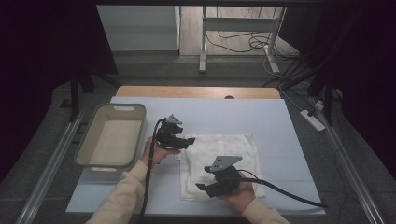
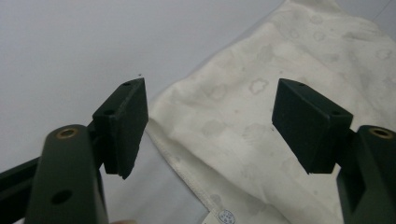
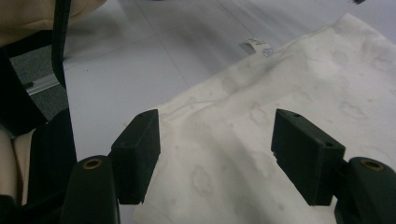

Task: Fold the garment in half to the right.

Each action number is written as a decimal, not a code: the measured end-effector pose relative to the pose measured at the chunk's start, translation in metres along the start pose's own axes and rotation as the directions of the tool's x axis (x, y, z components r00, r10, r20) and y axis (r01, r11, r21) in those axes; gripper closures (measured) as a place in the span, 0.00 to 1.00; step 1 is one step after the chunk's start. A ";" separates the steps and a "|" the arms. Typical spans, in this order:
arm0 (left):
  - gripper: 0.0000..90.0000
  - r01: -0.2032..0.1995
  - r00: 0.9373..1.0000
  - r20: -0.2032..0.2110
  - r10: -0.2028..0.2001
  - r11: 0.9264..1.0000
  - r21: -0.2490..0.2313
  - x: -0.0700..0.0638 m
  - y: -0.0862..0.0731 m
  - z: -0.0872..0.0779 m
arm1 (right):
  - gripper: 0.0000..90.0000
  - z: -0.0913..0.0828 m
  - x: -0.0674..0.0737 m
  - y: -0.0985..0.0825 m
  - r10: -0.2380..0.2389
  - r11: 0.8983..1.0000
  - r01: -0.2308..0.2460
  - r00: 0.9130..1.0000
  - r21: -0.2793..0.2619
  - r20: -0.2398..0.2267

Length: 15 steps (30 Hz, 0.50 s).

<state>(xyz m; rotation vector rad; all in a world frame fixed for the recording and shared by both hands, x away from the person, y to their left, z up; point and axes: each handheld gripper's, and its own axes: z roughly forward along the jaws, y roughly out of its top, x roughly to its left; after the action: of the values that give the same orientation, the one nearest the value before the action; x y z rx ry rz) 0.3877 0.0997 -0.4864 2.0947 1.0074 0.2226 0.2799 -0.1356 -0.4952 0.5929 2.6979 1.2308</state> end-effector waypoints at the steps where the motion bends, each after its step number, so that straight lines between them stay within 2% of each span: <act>1: 0.31 0.000 1.000 -0.001 0.000 1.000 -0.002 0.000 0.000 0.000 | 0.36 0.002 0.001 0.000 0.000 1.000 0.000 1.000 0.006 -0.002; 8: 0.30 0.009 1.000 0.002 -0.009 1.000 0.008 0.002 -0.001 0.002 | 0.36 0.019 0.009 0.006 -0.024 0.999 0.024 1.000 0.032 -0.016; 15: 0.30 0.012 1.000 0.000 -0.012 1.000 0.008 0.002 -0.001 0.003 | 0.36 0.033 0.021 0.009 -0.044 0.998 0.047 0.997 0.052 -0.056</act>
<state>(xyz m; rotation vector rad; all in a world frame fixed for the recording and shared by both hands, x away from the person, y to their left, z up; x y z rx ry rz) 0.3898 0.1005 -0.4896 2.0952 1.0219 0.2126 0.2718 -0.0992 -0.5090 0.5077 2.7805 1.1850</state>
